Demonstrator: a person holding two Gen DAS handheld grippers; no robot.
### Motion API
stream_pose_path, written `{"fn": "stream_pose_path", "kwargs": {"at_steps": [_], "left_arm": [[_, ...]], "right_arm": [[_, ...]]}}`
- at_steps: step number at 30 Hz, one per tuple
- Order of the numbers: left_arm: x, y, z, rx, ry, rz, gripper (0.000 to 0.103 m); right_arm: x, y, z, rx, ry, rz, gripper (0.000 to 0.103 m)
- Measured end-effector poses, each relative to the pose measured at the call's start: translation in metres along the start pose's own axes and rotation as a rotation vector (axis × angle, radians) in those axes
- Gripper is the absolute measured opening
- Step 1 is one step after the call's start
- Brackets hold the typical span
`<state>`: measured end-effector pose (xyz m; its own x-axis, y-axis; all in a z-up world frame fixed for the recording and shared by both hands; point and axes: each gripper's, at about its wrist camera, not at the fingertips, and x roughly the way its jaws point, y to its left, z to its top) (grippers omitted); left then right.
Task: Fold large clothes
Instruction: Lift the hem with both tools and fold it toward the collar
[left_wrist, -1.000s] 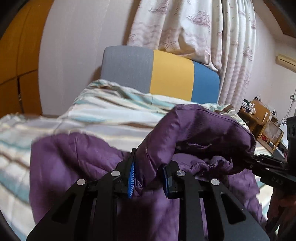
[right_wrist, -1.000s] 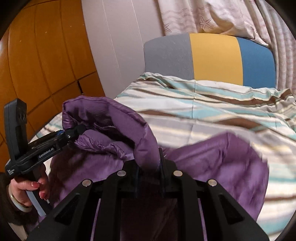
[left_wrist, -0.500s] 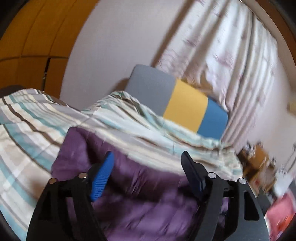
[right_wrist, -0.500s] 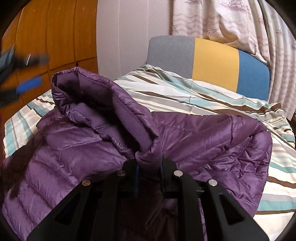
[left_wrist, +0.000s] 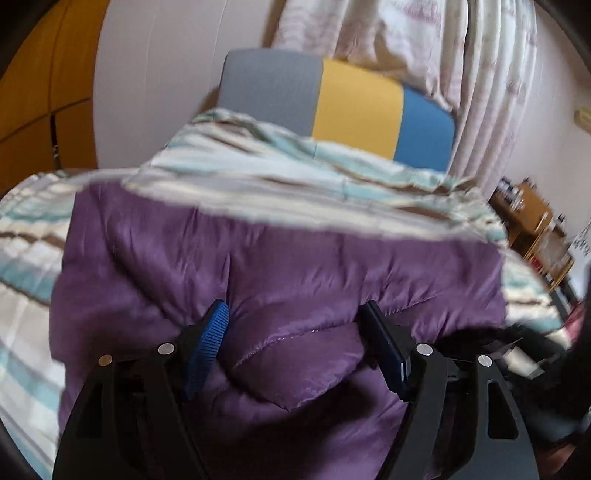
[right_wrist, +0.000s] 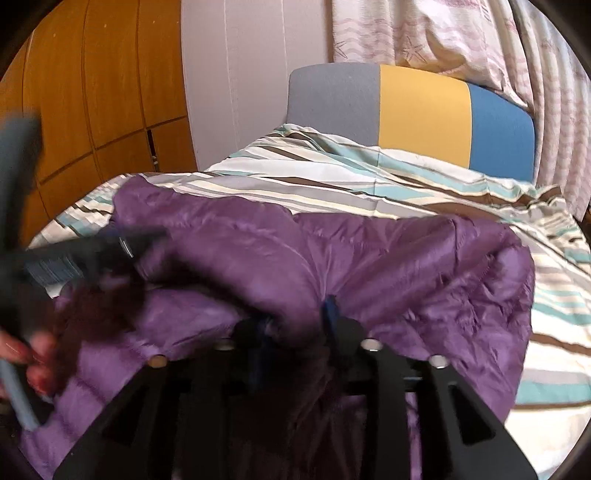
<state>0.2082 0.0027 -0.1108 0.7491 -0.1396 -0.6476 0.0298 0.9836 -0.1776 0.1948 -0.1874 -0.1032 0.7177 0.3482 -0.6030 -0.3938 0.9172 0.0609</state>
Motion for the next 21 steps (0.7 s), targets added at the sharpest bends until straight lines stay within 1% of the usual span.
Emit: {"fn": "stream_pose_path", "kwargs": {"at_steps": [1, 4, 6, 8, 9, 11, 13, 14, 15, 17, 18, 19, 21], "left_arm": [[0.001, 0.001, -0.004, 0.004, 0.002, -0.002, 0.074], [0.001, 0.007, -0.006, -0.015, -0.002, -0.016, 0.074], [0.002, 0.006, -0.008, -0.011, -0.005, -0.009, 0.074], [0.002, 0.004, -0.01, -0.003, -0.004, 0.0, 0.075], [0.002, 0.005, -0.01, -0.002, -0.005, 0.001, 0.075], [0.002, 0.006, -0.01, -0.01, -0.004, -0.004, 0.076], [0.005, 0.006, -0.01, -0.018, 0.0, -0.005, 0.078], [0.007, 0.005, -0.009, -0.024, 0.004, -0.002, 0.081], [0.009, 0.007, -0.009, -0.036, 0.014, 0.004, 0.086], [0.015, 0.015, -0.011, -0.073, 0.042, -0.009, 0.09], [0.019, 0.019, -0.011, -0.096, 0.062, -0.026, 0.09], [0.024, 0.022, -0.011, -0.111, 0.081, -0.042, 0.091], [0.028, 0.018, -0.011, -0.095, 0.092, -0.032, 0.092]], "right_arm": [[-0.008, -0.001, -0.003, 0.013, 0.001, 0.007, 0.051], [-0.042, -0.01, -0.01, 0.1, -0.014, 0.038, 0.051], [-0.058, -0.014, -0.002, 0.143, -0.064, 0.056, 0.051], [-0.062, -0.012, 0.018, 0.152, -0.102, 0.064, 0.051], [-0.057, -0.008, 0.032, 0.144, -0.113, 0.064, 0.051], [-0.039, 0.002, 0.055, 0.128, -0.107, 0.053, 0.051], [-0.008, 0.006, 0.07, 0.127, -0.071, 0.048, 0.051], [0.005, 0.007, 0.071, 0.133, -0.052, 0.045, 0.05], [0.021, 0.005, 0.069, 0.141, -0.023, 0.032, 0.048], [0.046, -0.003, 0.056, 0.161, 0.035, -0.015, 0.047], [0.058, -0.009, 0.044, 0.173, 0.067, -0.04, 0.048], [0.067, -0.013, 0.031, 0.168, 0.075, -0.05, 0.048], [0.074, -0.019, 0.018, 0.181, 0.073, -0.045, 0.048]]}}
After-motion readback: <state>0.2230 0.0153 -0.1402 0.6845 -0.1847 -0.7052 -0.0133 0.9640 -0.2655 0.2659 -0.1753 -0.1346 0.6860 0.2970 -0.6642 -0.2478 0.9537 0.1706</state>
